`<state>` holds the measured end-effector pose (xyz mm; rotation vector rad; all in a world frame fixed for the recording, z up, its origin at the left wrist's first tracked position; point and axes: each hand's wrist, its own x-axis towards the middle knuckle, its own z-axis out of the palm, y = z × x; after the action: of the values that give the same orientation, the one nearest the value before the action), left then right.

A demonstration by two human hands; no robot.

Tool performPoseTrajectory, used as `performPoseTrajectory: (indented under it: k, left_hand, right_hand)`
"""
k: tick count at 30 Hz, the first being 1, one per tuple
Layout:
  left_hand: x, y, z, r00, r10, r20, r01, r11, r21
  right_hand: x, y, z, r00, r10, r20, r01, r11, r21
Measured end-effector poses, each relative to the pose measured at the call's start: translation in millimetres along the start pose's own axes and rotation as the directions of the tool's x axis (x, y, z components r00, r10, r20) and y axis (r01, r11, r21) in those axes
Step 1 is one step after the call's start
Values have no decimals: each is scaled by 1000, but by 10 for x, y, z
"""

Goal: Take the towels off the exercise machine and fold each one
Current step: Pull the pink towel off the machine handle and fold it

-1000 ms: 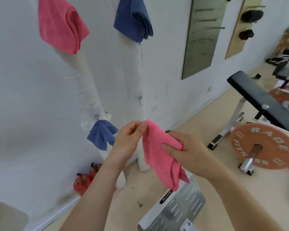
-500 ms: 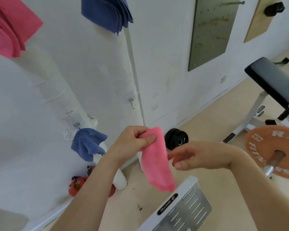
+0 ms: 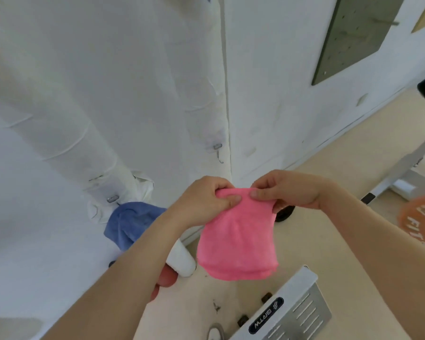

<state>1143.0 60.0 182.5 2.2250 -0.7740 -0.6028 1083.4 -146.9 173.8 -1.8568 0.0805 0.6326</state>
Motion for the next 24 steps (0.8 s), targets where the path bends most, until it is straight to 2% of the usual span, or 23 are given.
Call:
performPoseTrajectory:
  k: [3,6,8,10,12,14,17,21,22,24]
  left_hand:
    - [402,-332,-55,996,-16,-85,21,998,58]
    - [814,-593,-112,953,85,-292,-21,976,216]
    - [1032,-735,-153,919,133,-371,-40,968,247]
    - [1178,-878,-157,915,176,-362,-47,939,340]
    - [1284,-1037,-127,921,289,-260,-107,831,547]
    - [1356,-1165,-104,937,322,-139,-139,706,694]
    - [1421,-1263,-121,924,363,-123,-137,613,778]
    - [1418,-1263,-74,896,403,-186,-125,631,765]
    - [1424,-1269,-48,893,401,-205,-117,646,754]
    - [1441,-1304,9,888,392,-240,-117,698,706]
  right_hand:
    - [510,-8,-191,990,-18,-138,11,999,-49]
    - [939,-10,-398,950,-31,-312,-15,990,-142]
    - [1178,-4,-513,912,-51,-407,-47,973,-227]
    - [1388,-1,-550,896,-65,-440,-71,956,-285]
    - [1595,41,-513,876,-90,-474,-84,939,-334]
    - [1781,115,-440,805,-145,-575,-75,937,-341]
    - [1929,185,-322,658,-186,-730,-4,968,-250]
    - [1998,267,-184,525,-178,-832,56,983,-174]
    - [2025,297,-167,516,-152,-843,61,988,-141]
    - [2065,364,-161,542,-47,-839,47,999,-25]
